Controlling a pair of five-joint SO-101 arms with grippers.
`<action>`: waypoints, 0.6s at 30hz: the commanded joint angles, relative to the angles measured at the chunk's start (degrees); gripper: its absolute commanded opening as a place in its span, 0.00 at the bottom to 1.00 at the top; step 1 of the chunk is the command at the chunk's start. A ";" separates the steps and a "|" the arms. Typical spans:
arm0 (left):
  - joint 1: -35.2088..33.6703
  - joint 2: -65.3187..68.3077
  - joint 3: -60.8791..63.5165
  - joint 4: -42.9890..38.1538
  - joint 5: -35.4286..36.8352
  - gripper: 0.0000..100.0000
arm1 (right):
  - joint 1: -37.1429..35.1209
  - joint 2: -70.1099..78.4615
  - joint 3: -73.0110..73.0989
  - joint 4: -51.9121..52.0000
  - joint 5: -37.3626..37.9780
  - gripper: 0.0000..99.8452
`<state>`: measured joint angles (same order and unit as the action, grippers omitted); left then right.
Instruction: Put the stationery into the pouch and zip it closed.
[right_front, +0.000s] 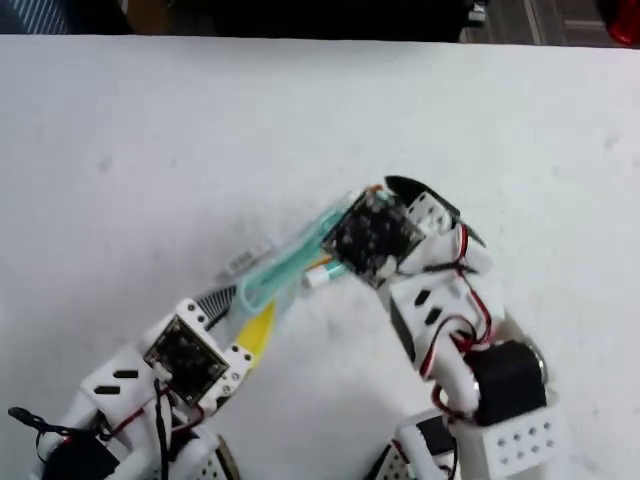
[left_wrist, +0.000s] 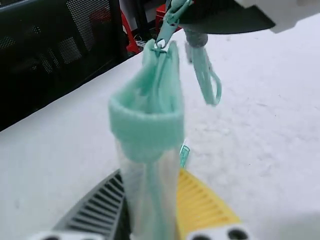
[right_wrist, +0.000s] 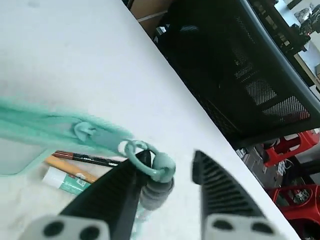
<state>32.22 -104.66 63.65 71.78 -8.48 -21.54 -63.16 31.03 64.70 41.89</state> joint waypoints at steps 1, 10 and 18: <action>-0.84 -0.31 -1.14 -1.85 -0.53 0.02 | -3.30 -3.12 -0.88 2.68 0.18 0.30; -3.21 -0.31 -1.23 -13.54 -0.62 0.02 | -3.65 -10.68 -0.97 13.14 0.44 0.27; -23.08 -0.31 -2.02 -22.07 0.26 0.02 | -3.56 -19.74 -0.70 18.86 0.70 0.27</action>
<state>16.84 -104.22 63.65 53.32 -8.40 -24.70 -81.54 30.95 82.90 41.98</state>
